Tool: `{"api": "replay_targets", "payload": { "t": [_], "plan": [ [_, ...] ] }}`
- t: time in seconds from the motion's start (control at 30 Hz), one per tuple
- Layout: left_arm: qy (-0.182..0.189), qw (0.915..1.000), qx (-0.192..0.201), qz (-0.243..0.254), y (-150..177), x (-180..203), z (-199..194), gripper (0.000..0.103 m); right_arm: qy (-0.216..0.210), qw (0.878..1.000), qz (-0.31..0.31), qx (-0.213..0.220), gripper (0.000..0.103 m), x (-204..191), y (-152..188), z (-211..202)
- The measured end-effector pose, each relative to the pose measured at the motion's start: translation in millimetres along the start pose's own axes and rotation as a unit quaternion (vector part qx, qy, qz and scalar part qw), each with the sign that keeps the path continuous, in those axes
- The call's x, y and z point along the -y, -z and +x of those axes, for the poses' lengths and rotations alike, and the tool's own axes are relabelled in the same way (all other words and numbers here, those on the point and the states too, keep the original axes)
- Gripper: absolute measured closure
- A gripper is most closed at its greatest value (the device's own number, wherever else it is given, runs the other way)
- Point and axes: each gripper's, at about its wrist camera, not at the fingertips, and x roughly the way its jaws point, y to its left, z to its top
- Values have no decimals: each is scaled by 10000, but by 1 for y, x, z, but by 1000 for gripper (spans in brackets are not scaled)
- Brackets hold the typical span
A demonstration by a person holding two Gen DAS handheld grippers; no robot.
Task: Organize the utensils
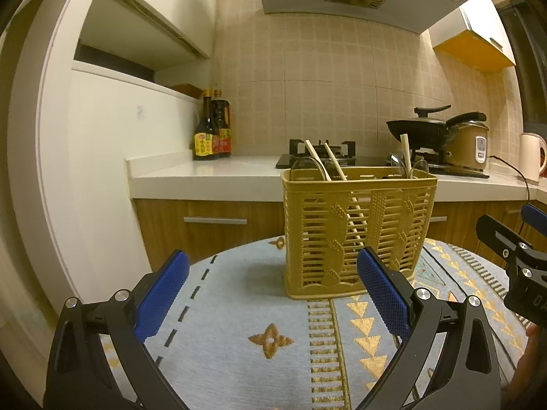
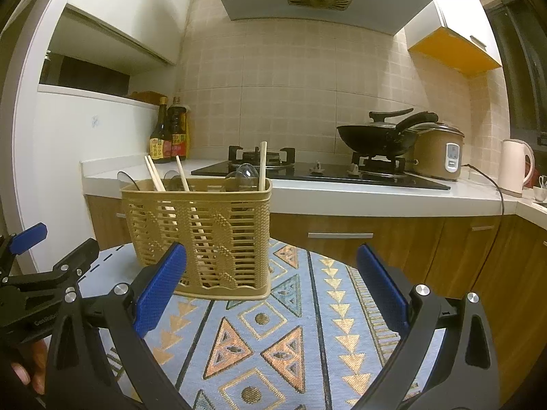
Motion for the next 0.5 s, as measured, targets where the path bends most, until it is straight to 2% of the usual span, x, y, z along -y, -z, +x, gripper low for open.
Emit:
{"api": "replay_targets", "payload": {
  "t": [0.5],
  "plan": [
    [16,10000,-30,-3,1,0,1,8,-9,10000,29,-14,8,3,0,-1]
  ]
}}
